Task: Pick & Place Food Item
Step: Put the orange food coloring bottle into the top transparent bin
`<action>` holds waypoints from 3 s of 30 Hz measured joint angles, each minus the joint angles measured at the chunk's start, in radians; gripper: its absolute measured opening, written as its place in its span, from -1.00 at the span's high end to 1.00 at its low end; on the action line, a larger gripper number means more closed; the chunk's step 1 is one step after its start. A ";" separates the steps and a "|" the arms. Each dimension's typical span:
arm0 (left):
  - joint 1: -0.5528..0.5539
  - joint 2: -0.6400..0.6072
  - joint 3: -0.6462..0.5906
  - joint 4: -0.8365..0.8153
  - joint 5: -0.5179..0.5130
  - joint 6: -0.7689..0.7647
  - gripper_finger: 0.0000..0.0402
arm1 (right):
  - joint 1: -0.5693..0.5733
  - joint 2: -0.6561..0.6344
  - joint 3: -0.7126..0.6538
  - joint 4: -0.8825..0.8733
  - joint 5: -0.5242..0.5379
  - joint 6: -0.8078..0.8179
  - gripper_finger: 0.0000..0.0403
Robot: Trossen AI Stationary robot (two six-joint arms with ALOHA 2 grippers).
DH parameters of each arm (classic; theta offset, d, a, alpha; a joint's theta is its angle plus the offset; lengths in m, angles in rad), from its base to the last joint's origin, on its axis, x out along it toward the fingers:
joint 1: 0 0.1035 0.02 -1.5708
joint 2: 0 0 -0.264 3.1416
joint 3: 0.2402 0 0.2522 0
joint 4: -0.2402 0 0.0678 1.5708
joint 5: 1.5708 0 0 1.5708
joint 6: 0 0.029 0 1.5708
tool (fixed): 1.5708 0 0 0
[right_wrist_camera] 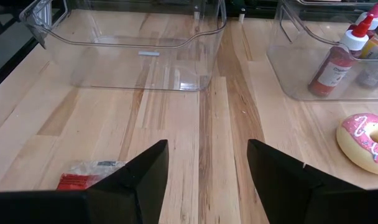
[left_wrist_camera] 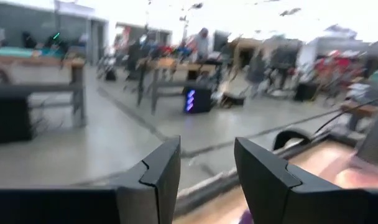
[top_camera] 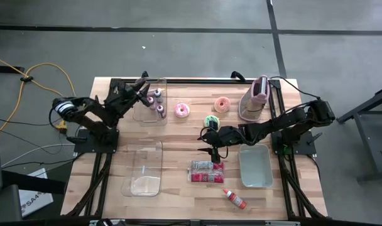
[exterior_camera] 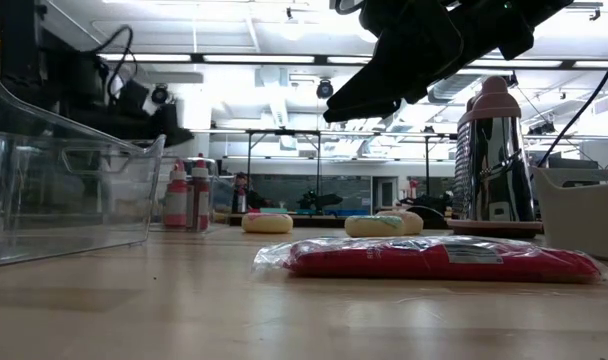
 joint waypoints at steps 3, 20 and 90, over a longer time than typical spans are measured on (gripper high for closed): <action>0.000 -0.063 0.000 0.000 0.083 -0.011 0.27 | 0.000 0.000 0.000 0.000 0.000 0.000 -0.03; -0.057 -0.146 0.000 -0.005 0.714 -0.101 0.27 | 0.000 0.000 0.000 0.000 0.000 0.000 -0.03; -0.615 -0.230 0.393 -0.900 0.262 -0.015 0.27 | 0.000 0.000 0.000 0.000 0.000 0.000 -0.03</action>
